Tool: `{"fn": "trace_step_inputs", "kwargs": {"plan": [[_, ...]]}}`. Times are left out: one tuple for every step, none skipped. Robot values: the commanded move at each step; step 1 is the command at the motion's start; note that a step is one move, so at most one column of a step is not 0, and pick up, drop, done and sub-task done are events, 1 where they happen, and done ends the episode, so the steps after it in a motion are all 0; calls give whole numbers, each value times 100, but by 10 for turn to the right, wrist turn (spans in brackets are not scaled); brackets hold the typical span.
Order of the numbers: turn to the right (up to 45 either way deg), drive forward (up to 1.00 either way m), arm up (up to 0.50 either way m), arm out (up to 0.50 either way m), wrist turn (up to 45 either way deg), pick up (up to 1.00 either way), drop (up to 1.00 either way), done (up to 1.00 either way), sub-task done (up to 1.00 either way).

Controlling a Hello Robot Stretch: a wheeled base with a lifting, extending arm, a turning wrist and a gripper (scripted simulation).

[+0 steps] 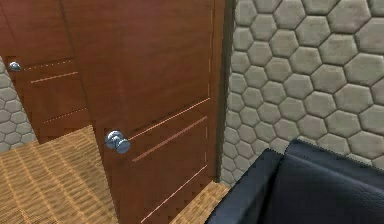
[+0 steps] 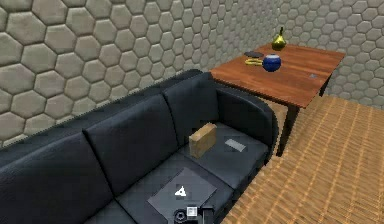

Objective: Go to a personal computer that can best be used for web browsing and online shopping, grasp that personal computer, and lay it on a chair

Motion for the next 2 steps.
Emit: {"fn": "trace_step_inputs", "kwargs": {"plan": [[0, 0, 0, 0, 450, 0, 0, 0, 0], [0, 0, 0, 0, 450, 0, 0, 0, 0]]}}
